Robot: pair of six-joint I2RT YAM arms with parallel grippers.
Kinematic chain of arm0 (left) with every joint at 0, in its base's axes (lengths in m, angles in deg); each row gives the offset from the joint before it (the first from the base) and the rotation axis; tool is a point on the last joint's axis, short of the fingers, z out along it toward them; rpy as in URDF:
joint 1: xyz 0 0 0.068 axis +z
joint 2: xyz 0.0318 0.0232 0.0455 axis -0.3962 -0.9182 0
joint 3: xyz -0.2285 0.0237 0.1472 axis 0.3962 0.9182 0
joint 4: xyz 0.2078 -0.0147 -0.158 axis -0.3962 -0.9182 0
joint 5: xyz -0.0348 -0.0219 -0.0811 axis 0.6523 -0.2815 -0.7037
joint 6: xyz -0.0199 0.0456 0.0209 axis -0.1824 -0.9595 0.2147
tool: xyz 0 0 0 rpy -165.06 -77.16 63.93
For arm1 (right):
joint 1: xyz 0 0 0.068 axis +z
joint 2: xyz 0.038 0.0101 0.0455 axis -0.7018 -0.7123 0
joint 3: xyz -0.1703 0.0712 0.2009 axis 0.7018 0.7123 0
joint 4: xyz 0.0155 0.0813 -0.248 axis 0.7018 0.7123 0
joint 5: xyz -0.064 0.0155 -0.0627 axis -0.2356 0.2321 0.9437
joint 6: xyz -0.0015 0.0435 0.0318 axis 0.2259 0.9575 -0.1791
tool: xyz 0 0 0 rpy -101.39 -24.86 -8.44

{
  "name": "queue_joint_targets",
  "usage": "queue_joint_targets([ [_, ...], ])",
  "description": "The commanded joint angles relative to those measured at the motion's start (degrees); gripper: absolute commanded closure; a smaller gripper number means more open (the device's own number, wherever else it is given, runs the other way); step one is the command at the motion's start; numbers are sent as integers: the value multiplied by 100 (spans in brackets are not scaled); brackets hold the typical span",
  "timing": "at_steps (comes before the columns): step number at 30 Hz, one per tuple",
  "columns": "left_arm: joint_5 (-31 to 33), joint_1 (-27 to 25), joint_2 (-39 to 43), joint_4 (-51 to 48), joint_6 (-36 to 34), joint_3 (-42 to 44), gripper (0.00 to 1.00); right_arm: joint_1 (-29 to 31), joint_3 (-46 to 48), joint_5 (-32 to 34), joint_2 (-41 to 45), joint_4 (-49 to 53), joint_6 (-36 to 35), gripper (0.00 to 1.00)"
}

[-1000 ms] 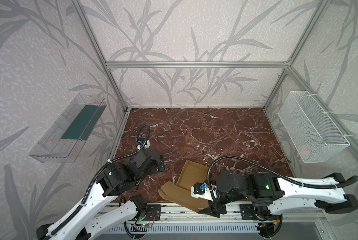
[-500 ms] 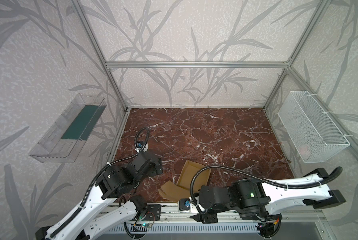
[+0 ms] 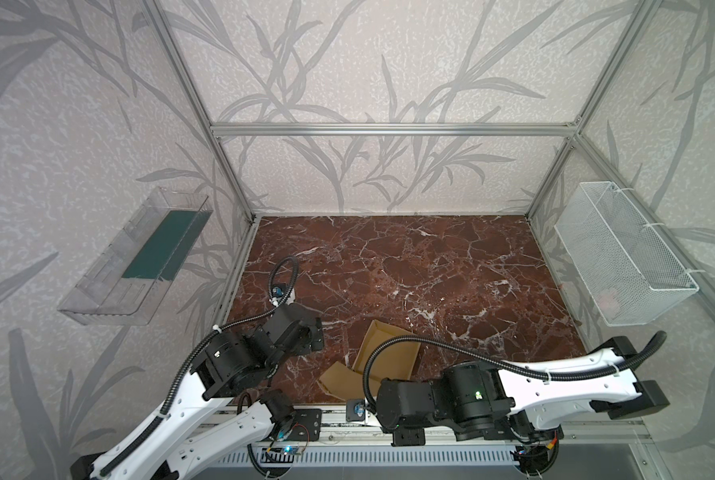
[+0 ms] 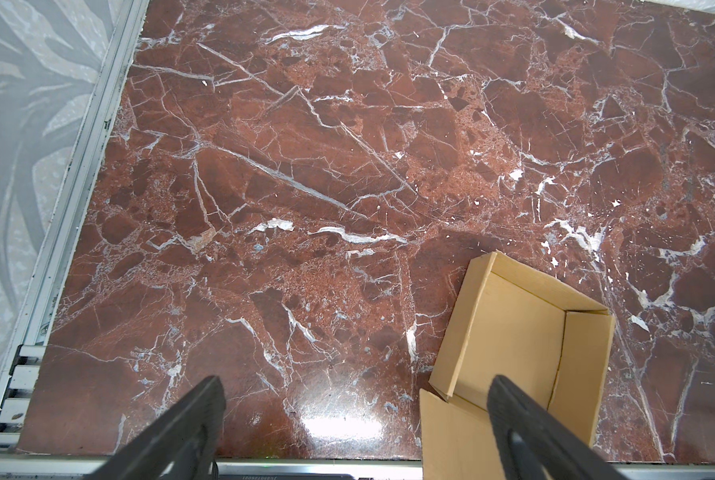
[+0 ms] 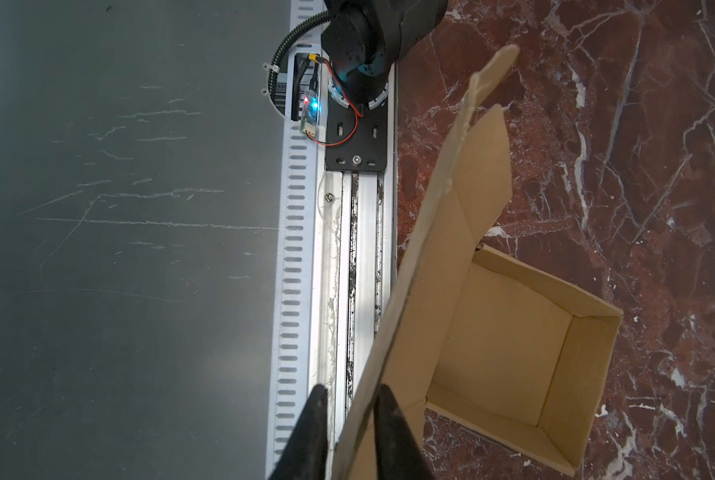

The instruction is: Fold the paper box

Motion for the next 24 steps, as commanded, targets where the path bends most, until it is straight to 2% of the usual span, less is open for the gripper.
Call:
queue_joint_targets([
  [1,111,-4,18,-233,77,50,1,42,-181,252,-19,281,75,85],
  [10,159,-4,-2,-261,23,-44,1,-137,-225,742,80,293,356,100],
  [17,258,-5,-70,-305,-89,-252,1,-1223,132,674,984,-297,998,100],
  [24,455,-4,-91,-225,-310,-503,1,-2385,586,2013,2054,-672,2233,100],
])
